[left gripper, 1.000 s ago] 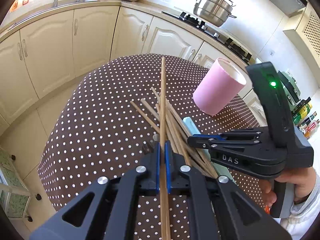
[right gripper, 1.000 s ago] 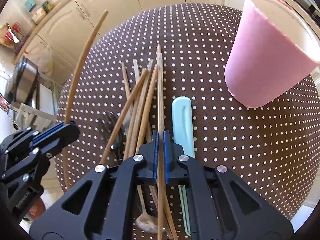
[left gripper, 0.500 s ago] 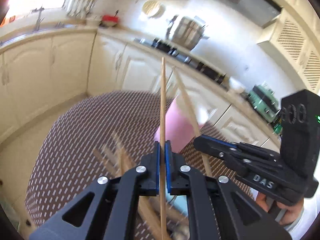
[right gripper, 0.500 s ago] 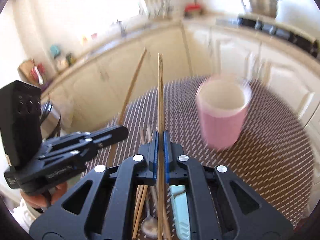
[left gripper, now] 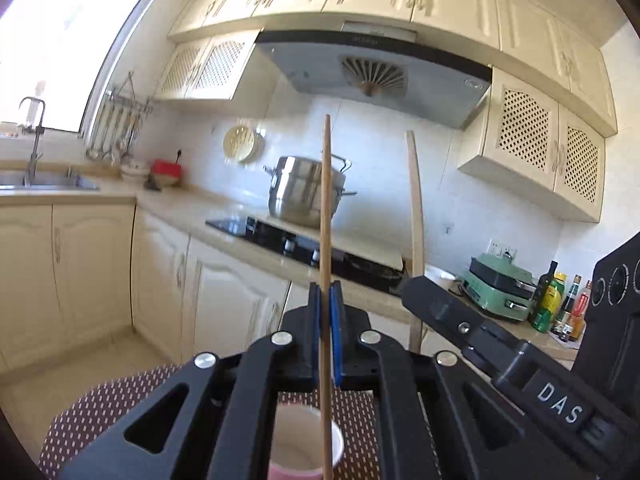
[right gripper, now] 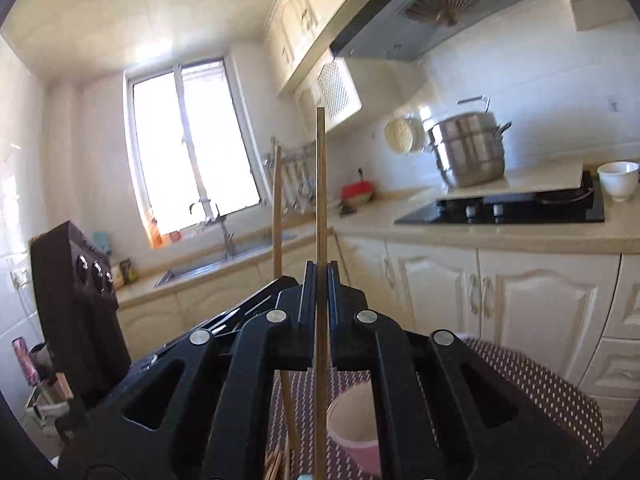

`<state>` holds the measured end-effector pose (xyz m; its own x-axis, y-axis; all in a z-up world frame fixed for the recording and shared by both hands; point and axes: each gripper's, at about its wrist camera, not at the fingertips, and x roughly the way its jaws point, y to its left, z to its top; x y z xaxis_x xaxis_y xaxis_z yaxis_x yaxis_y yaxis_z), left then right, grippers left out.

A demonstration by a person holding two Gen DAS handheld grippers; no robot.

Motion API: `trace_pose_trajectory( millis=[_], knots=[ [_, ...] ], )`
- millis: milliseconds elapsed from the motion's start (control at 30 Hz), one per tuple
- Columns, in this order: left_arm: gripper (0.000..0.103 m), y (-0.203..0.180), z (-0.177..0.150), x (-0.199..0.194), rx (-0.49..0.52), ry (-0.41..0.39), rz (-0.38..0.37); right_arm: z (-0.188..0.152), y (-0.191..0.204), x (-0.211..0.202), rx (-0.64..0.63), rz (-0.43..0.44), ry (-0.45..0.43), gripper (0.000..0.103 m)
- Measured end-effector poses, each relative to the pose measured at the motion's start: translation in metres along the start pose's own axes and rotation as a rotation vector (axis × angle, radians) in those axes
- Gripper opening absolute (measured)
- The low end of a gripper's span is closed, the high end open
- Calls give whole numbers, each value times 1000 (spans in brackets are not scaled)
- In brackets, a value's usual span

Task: Organize utensils
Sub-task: 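Carry the chopstick over the pink cup and drop it inside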

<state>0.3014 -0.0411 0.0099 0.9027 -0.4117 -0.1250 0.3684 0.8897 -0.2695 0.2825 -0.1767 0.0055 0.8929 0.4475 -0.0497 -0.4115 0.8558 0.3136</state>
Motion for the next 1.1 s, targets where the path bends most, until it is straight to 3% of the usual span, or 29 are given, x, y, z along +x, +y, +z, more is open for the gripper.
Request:
trace_pose_trajectory(
  millis=[167, 500, 800, 1100],
  knots=[
    [5, -8, 0, 30, 42, -50, 11, 11, -28, 14, 10, -36, -66, 6],
    [5, 19, -45, 59, 20, 55, 52, -17, -49, 36, 3, -94, -57, 6],
    [5, 21, -58, 48, 47, 147, 78, -39, -44, 27, -33, -99, 3, 6],
    [5, 30, -68, 23, 51, 185, 102, -54, -32, 11, -94, -103, 51, 6]
  ],
)
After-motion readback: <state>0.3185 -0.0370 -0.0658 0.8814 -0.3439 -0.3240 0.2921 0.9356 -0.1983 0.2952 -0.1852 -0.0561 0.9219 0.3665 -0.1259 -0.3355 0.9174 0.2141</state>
